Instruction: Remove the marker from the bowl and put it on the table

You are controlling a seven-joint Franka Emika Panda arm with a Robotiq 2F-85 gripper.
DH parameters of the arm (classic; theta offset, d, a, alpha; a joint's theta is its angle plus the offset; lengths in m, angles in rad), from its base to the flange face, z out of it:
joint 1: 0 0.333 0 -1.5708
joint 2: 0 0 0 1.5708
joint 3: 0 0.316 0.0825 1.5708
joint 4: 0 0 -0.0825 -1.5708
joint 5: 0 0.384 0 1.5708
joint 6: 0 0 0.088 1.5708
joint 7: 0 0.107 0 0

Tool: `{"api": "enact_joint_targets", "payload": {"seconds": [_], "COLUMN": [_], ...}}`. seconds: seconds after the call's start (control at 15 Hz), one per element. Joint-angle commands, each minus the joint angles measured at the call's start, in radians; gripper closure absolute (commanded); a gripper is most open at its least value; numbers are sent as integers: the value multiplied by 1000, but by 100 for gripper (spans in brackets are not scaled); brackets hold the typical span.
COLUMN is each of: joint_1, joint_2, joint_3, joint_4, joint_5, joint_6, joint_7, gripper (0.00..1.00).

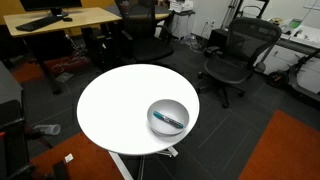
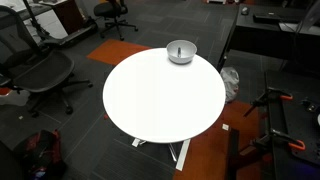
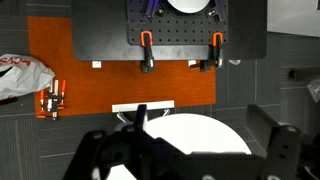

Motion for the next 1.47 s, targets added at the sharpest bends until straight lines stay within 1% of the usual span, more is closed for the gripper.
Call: {"api": "enact_joint_targets", "payload": {"seconds": [0.0,0.33,0.67,0.93,1.4], "joint_1": [-22,-22,-24,-38,-73], "joint_2": [5,5,34,78,172], "joint_3": [18,18,24,49,135], "joint_4": [1,1,32,71,130], "joint_5": [8,8,67,98,99], "joint_6": [-1,-1,8,30,111], "joint_7": [-10,-10,44,162,485], "gripper": [0,0,0,0,0]}}
